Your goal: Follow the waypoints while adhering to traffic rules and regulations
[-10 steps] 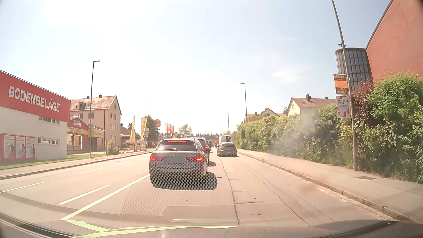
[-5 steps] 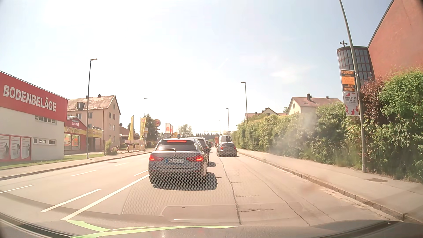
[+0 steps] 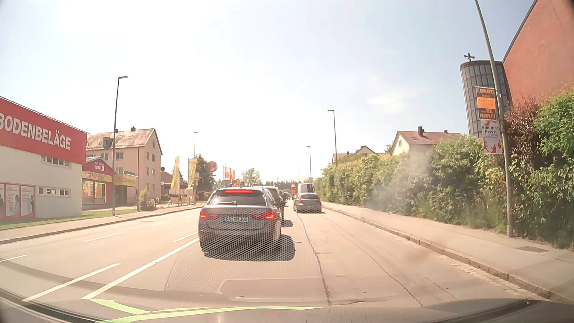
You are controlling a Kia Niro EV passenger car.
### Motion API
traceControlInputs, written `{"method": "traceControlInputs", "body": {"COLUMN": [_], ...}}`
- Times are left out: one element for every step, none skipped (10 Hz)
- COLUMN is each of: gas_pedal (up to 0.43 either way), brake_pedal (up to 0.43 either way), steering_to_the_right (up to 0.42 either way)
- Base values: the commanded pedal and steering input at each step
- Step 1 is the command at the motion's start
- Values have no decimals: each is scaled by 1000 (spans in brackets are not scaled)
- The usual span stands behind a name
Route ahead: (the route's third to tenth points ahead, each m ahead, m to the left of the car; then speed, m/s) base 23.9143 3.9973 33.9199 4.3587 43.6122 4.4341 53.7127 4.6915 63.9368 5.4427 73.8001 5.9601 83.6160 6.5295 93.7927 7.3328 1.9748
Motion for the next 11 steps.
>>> {"method": "traceControlInputs", "body": {"gas_pedal": [98,98,98,47,0,0,0,0,0,0,0], "brake_pedal": [0,0,0,0,0,0,0,0,0,0,0], "steering_to_the_right": [-4,-5,-5,-6,-6,-8,-8,-8,-8,-8,-8]}}
